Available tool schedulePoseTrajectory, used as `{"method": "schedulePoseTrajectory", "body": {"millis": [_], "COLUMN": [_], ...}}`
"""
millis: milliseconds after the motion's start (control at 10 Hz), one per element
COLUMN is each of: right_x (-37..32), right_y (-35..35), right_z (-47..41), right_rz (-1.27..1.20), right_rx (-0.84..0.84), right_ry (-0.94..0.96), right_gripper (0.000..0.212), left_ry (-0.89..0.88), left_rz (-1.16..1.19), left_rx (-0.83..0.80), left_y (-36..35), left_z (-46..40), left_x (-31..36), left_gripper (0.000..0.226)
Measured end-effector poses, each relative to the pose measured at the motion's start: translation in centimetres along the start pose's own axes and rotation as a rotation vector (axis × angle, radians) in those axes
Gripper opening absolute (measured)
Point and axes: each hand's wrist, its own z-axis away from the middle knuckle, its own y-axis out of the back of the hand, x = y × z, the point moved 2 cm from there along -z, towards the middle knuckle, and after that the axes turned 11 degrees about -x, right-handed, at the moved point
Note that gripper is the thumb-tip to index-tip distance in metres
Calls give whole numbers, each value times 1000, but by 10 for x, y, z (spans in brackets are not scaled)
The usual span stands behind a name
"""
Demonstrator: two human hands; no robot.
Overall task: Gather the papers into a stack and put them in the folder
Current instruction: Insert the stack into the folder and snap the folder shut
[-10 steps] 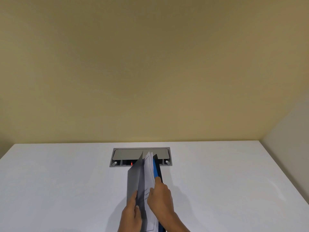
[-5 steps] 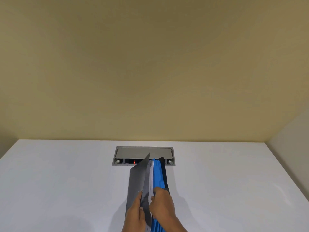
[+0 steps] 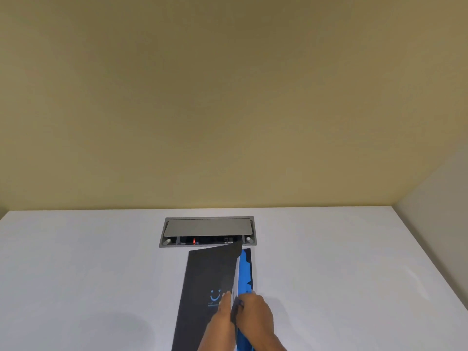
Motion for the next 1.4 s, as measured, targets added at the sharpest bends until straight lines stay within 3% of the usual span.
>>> {"method": "schedulePoseTrajectory", "body": {"millis": [100, 200, 300, 400, 500, 600, 700, 800, 900, 1000, 1200, 1400], "right_x": [26, 54, 70, 82, 88, 83, 75, 66, 57, 54, 52, 39], "right_y": [-3, -7, -8, -10, -12, -17, -22, -29, -36, -43, -51, -53], "right_z": [-4, -11, -17, -22, -29, -38, -45, -53, -57, -59, -64, -70], "right_rz": [-29, -63, -94, -146, -208, -155, -58, 40, 134, 210, 274, 291], "right_rx": [-41, -32, -30, 33, 40, -52, -92, -137, -172, -201, -206, -169], "right_ry": [-37, -75, -106, -122, -75, -12, 82, 147, 158, 158, 194, 145], "right_gripper": [20, 17, 17, 34, 39, 23, 21, 27, 26, 27, 19, 25], "left_ry": [82, 140, 213, 132, 44, -73, 164, 223, 148, 267, 99, 180], "left_rz": [-120, -6, -326, -404, -274, -453, -377, -378, -442, -366, -735, -729], "left_rx": [249, 340, 278, 204, 88, 78, 27, -149, -212, -259, -197, -244], "left_y": [-11, -10, -16, -28, -28, -17, -1, 8, 1, 9, -5, -27], "left_z": [-28, -49, -66, -66, -83, -83, -88, -85, -69, -65, -54, -58], "left_x": [11, -3, -8, -33, -40, -52, -53, -39, -49, -32, -38, -65], "left_gripper": [60, 68, 65, 69, 89, 98, 68, 67, 66, 68, 69, 81]}}
